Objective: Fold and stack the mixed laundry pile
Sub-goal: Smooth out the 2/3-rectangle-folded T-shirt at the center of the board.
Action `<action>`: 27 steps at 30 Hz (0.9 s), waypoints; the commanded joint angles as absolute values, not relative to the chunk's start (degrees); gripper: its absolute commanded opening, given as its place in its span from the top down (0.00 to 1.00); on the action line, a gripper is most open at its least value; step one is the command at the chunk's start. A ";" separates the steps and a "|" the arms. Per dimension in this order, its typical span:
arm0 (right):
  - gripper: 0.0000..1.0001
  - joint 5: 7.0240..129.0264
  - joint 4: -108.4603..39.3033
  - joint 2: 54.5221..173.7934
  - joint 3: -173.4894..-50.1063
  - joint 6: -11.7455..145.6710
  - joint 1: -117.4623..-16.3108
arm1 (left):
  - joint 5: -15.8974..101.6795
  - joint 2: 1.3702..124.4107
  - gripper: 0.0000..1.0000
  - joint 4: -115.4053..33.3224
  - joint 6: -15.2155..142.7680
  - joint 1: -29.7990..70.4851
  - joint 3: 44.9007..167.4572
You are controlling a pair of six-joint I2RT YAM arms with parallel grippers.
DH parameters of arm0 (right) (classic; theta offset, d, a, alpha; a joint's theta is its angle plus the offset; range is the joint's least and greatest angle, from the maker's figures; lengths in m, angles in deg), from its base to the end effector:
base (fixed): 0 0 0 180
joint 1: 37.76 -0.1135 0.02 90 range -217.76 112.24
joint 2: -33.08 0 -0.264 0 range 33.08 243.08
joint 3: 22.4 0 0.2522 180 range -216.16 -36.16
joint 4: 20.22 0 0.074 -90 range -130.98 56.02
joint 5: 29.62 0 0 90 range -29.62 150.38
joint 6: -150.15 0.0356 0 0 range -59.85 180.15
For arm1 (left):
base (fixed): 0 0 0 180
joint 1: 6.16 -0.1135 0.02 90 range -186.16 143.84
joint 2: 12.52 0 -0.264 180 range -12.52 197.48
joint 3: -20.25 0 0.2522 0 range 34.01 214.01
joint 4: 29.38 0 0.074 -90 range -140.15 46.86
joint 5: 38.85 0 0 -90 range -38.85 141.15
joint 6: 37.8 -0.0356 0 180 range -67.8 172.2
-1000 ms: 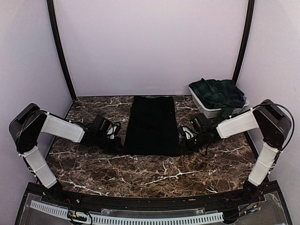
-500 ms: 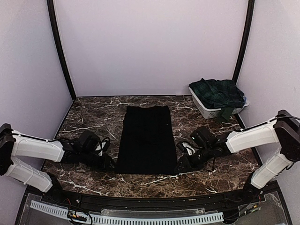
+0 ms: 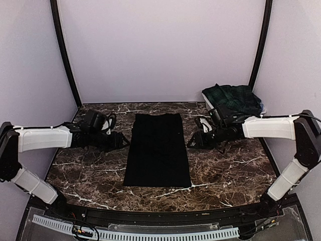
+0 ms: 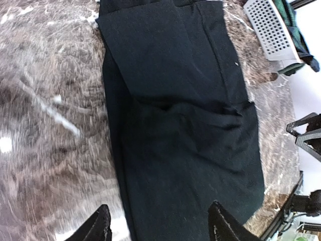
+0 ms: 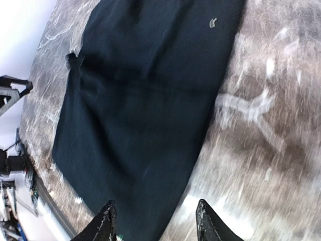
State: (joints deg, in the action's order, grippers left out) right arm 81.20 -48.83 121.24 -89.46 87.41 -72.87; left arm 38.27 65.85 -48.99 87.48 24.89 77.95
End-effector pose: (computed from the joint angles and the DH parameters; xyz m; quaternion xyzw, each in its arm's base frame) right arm 0.2514 0.1922 0.2047 -0.1253 0.9169 0.3205 0.2019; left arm 0.2407 -0.1541 0.2128 0.0138 0.9027 -0.3137 0.2940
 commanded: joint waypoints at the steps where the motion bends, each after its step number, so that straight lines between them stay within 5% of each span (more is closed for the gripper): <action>1: 0.52 82.09 -45.95 129.43 -96.59 81.87 -71.31 | 36.33 74.78 0.39 -45.37 82.64 22.39 84.72; 7: 0.55 84.04 -45.34 137.38 -102.97 79.83 -69.73 | 32.34 84.47 0.48 -41.18 80.45 21.44 91.00; 22: 0.61 85.19 -45.74 145.18 -105.99 77.94 -69.31 | 30.61 91.83 0.52 -39.05 80.20 21.35 93.38; 27: 0.72 85.83 -44.56 146.02 -106.07 77.81 -69.31 | 31.01 92.91 0.52 -39.02 80.14 21.35 93.95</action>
State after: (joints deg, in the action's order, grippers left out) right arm 84.72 -46.56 144.91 -104.98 78.37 -69.57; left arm 31.45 92.10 -39.75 81.10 21.46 92.36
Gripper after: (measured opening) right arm 0.309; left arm 0.482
